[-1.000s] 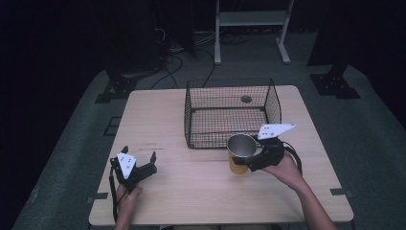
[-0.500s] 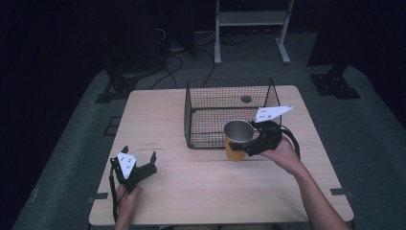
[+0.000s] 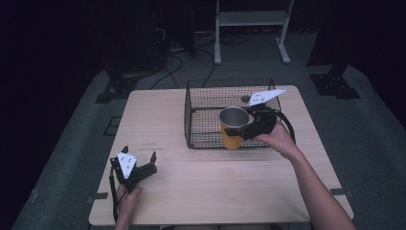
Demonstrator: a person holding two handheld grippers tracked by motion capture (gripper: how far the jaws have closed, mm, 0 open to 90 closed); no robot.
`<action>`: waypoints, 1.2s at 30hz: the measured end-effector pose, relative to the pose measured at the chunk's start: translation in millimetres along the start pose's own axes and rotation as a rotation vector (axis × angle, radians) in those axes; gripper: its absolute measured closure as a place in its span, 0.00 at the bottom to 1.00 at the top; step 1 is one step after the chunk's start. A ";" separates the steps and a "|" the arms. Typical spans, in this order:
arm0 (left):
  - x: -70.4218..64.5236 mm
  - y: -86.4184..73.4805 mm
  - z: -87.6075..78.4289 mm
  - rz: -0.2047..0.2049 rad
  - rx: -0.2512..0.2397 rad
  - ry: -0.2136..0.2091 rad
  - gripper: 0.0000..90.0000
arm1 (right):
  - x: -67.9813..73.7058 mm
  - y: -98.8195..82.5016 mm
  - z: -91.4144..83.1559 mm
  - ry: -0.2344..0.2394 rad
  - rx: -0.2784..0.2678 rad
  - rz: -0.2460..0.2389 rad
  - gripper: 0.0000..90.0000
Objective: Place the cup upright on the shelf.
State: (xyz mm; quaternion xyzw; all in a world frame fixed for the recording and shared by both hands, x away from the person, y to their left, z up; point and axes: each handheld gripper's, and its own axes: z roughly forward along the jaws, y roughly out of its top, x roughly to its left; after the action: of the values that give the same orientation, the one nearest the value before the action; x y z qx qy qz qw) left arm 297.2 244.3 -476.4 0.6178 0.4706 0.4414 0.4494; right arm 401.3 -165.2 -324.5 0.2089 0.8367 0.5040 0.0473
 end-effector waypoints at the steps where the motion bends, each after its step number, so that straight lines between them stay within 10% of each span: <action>1: 0.1 0.0 0.0 0.000 0.000 -0.001 0.01 | -2.1 2.7 0.3 -0.002 0.000 0.002 0.14; 16: 0.2 0.0 0.0 -0.001 -0.001 -0.002 0.01 | -35.2 29.0 13.2 -0.050 0.001 0.038 0.14; 36: -0.2 -0.1 -0.4 0.001 -0.002 -0.001 0.01 | -83.4 18.9 52.8 -0.110 0.053 0.137 0.14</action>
State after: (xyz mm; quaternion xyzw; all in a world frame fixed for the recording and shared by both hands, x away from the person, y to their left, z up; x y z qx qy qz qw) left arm 296.8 244.1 -476.4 0.6178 0.4695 0.4418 0.4503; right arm 498.1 -147.2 -344.9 0.2942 0.8298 0.4712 0.0532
